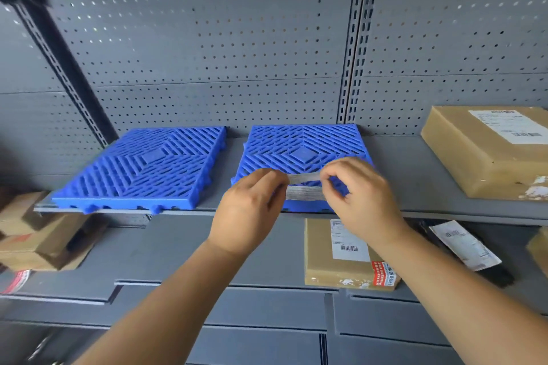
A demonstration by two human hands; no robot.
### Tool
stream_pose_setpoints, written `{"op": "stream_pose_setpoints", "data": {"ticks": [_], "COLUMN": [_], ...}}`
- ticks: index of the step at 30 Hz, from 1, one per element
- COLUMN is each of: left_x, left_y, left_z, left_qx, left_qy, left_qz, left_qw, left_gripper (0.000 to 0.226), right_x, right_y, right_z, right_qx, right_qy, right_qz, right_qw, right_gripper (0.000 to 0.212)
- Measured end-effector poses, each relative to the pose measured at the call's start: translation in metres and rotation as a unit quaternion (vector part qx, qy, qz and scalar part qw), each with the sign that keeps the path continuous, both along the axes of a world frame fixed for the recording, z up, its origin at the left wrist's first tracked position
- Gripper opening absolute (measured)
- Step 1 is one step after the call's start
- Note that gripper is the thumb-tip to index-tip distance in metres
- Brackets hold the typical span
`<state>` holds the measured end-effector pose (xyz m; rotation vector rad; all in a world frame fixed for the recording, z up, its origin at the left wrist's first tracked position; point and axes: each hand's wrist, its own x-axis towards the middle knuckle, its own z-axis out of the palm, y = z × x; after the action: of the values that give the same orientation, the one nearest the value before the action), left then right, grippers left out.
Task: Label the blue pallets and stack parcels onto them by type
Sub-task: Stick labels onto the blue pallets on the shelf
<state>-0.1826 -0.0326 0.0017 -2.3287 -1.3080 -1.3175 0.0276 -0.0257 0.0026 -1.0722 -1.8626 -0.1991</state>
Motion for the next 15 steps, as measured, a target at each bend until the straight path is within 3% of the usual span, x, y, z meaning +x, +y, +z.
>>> {"op": "stream_pose_setpoints", "data": {"ticks": [5,15], "left_x": [-0.066,-0.219], "left_y": [0.004,0.031], "left_z": [0.002,0.000], "left_qx": [-0.020,-0.014], "left_qy": [-0.026,0.009], "left_qz": [0.011,0.020], "left_qw": [0.999,1.000], "left_gripper": [0.008,0.005], "right_x": [-0.068,-0.217], "right_y": [0.015,0.033], "right_z": [0.000,-0.005], "right_qx": [0.021,0.025], "right_qy": [-0.013,-0.018], "right_qz": [-0.008,-0.015], "right_qw": [1.000,0.999], "right_gripper": [0.008,0.010]}}
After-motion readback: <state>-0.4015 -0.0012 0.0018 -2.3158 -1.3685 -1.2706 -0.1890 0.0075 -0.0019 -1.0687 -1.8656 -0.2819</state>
